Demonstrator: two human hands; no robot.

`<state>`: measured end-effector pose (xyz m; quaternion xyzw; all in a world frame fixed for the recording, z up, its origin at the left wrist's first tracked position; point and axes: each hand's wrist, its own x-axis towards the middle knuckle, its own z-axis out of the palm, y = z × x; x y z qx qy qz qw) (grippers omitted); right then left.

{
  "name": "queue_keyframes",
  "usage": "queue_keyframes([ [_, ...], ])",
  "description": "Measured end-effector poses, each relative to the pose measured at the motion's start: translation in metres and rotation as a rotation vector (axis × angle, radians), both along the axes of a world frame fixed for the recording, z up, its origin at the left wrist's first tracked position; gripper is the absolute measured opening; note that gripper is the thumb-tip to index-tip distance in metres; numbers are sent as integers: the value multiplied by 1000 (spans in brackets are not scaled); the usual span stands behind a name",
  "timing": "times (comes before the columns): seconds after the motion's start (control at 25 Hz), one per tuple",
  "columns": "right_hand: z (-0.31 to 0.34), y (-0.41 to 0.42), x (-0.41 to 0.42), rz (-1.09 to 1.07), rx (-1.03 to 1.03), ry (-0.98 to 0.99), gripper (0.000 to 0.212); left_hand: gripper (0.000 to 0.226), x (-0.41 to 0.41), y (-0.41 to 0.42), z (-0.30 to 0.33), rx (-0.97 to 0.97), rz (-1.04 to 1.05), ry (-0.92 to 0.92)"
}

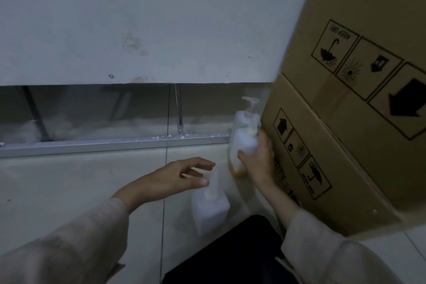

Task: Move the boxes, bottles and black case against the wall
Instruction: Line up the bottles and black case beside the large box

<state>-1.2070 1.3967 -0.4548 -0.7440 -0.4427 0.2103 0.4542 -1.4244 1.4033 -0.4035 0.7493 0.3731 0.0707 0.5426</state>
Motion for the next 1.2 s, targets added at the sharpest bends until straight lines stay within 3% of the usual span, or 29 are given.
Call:
queue_keyframes([
  [0.16, -3, 1, 4, -36, 95, -56, 66, 86, -1, -12, 0, 153, -110, 125],
  [0.28, -9, -1, 1, -44, 97, -102, 67, 80, 6, -21, -4, 257, -150, 164],
  [0.6, -16, -42, 1, 41, 128, -79, 67, 55, 30, -11, -16, 348, 5, 19],
  [0.76, -24, -84, 8, 125, 78, -115, 57, 57, 70, -6, -29, 422, -16, -72],
  [1.04, -22, -119, 24, 282, -6, 51, 51, 53, 126, -3, -43, 520, -5, -242],
  [1.2, -27, -118, 26, 350, -108, 9, 48, 55, 129, -9, -54, 457, 96, -334],
])
